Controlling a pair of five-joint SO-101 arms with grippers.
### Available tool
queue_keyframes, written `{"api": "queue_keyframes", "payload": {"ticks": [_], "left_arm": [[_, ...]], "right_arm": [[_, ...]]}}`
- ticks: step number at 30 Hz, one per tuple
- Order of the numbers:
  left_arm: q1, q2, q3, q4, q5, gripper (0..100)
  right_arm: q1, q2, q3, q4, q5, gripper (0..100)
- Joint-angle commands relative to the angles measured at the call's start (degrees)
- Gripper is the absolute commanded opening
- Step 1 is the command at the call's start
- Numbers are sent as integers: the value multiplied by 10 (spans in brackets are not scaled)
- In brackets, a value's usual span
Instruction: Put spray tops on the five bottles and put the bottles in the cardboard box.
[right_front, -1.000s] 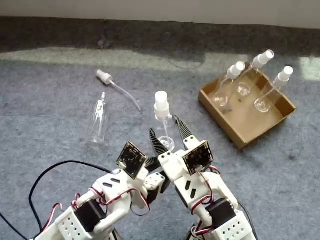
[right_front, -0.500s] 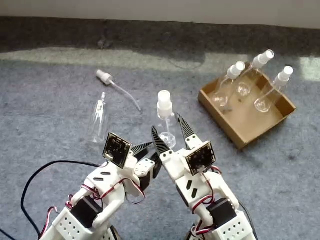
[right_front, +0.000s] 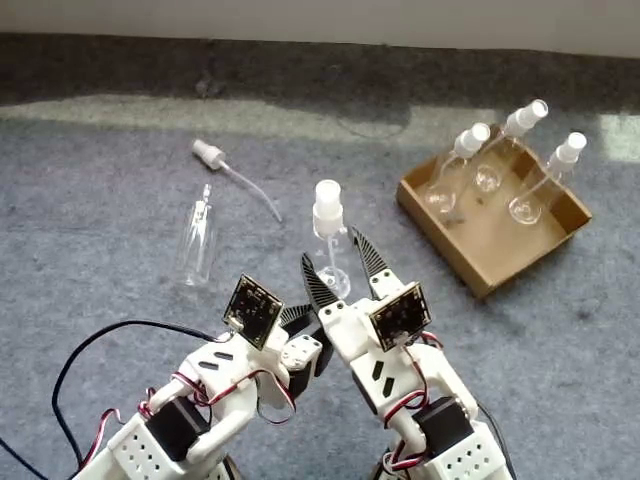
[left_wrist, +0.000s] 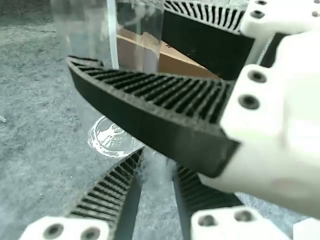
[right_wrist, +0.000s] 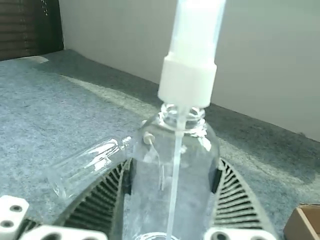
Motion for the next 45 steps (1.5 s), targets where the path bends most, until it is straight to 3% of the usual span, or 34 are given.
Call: {"api": "queue_keyframes", "payload": {"ticks": [1,9,14,23,36,45], "left_arm": [[10,-7,9,-4,6,38],[8,-7,11,-33,7,38],[0,-7,11,-65,7,38],[-109,-7,11,-105,7,38],[-119,-6,11,-102,4,38],[-116,-7,11,-26,3,39]], "right_arm": [[-1,-8,-53,-15,1,117],[-5,-8,-67,-15,-3,117],[-51,-8,-65,-11,0,117],[-63,-8,-66,-11,0,117],[-61,-8,-62,-10,0,117],[75,-8,-41,9,0,117]]}}
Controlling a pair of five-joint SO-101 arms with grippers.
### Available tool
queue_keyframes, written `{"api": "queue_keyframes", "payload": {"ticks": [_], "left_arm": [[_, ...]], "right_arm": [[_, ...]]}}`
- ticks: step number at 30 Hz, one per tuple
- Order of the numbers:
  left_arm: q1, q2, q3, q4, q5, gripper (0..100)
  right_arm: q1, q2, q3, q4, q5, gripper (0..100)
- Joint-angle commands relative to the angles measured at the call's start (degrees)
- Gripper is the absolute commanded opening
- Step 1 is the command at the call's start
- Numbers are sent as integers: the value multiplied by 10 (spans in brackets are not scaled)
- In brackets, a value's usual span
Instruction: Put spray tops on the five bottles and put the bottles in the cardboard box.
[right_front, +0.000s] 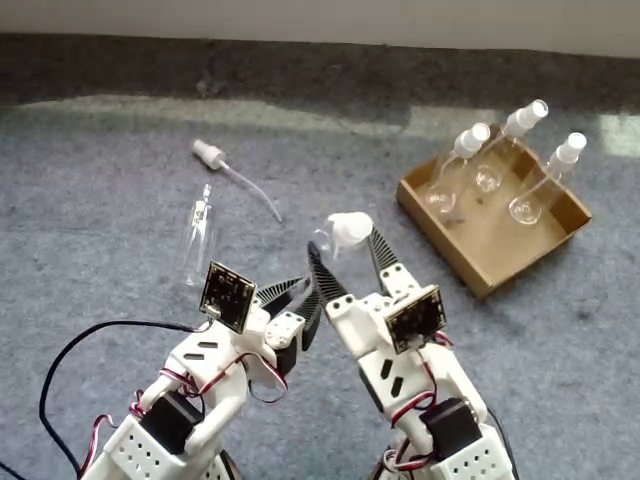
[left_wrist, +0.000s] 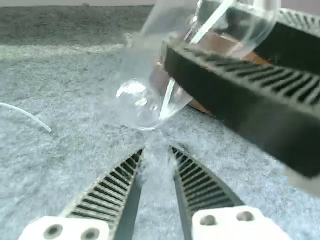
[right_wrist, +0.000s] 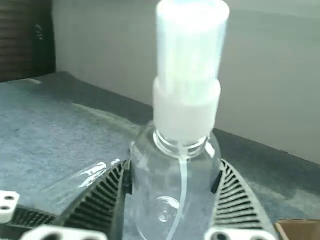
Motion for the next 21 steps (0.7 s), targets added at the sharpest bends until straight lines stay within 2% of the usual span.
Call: {"api": "queue_keyframes", "payload": {"ticks": [1,7,11,16,21], "left_arm": [[-10,-7,11,9,2,40],[-20,-7,6,27,2,41],[-83,-7,6,25,2,41],[-166,-7,7,25,2,41],[-210,-7,7,25,2,42]], "right_arm": [[54,-7,6,5,1,117],[103,-1,20,5,1,117],[153,-1,17,6,4,117],[198,0,-25,7,60,117],[261,0,-63,7,65,117]]}}
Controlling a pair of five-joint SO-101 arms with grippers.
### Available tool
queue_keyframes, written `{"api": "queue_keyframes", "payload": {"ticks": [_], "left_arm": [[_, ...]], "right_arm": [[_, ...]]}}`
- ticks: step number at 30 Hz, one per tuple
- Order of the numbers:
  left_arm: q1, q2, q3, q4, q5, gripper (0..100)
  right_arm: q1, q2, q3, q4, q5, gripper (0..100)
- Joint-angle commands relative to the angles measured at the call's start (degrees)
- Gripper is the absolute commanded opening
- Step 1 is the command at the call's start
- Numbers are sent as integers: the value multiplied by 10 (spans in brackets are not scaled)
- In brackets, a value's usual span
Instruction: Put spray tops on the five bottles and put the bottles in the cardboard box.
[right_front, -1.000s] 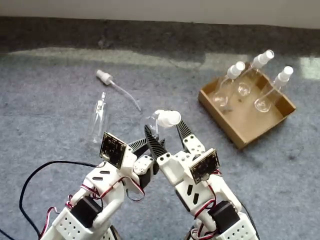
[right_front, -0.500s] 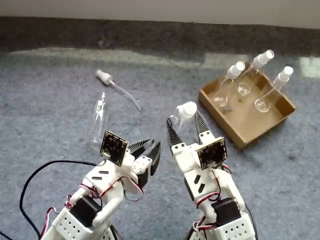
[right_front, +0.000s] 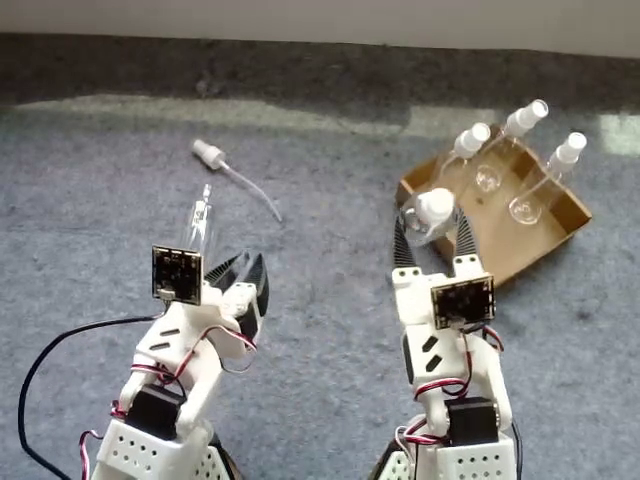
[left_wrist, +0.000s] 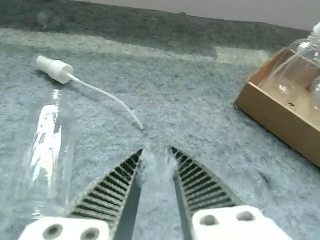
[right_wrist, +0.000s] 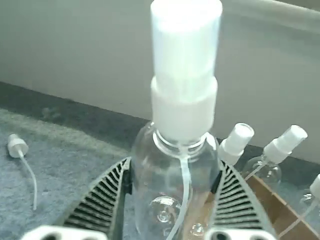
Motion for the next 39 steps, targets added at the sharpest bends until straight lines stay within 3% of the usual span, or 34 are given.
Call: {"api": "queue_keyframes", "payload": {"ticks": [1,5,9,15,21,35,39], "left_arm": [[-33,-7,7,1,2,42],[-33,-7,6,2,0,42],[-29,-7,7,4,-71,42],[-29,-7,11,4,-115,41],[-29,-7,11,4,-115,41],[-29,-7,11,4,-115,41],[-29,-7,11,4,-115,41]], "right_arm": [[50,1,-57,4,10,117],[88,44,-101,39,25,117],[130,154,-160,39,86,117],[160,323,-221,29,91,117],[199,446,-233,-109,91,117],[220,625,-228,-294,88,117],[225,671,-233,-337,4,116]]}}
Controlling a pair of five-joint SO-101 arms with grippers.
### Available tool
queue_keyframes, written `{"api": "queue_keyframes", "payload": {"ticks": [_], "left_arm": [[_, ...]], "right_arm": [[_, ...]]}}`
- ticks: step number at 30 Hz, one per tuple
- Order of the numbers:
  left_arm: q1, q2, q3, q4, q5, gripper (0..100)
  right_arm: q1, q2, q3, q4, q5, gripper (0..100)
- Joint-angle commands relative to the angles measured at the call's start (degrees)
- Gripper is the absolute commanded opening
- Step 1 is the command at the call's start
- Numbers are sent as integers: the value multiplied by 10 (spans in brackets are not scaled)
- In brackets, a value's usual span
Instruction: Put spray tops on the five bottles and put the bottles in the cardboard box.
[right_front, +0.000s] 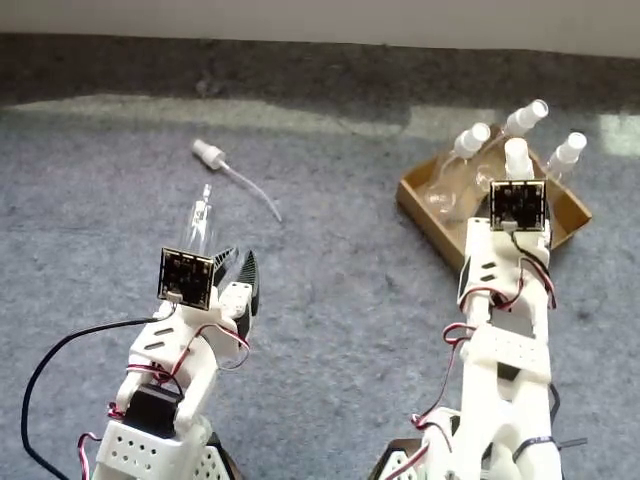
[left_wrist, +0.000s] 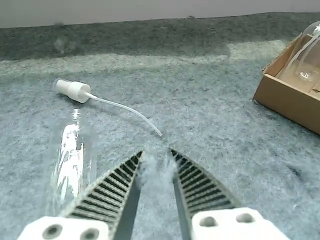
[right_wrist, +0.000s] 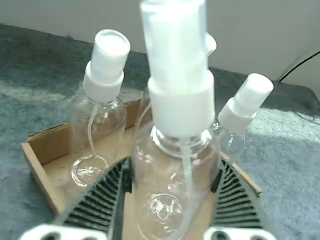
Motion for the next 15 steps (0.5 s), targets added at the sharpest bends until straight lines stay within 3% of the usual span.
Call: {"api": "queue_keyframes", "payload": {"ticks": [1,15], "left_arm": [[-1,-7,11,4,-4,41],[0,-7,11,4,-4,40]], "right_arm": [[17,24,-43,-51,-72,116],[22,168,-128,-62,-92,116]]}}
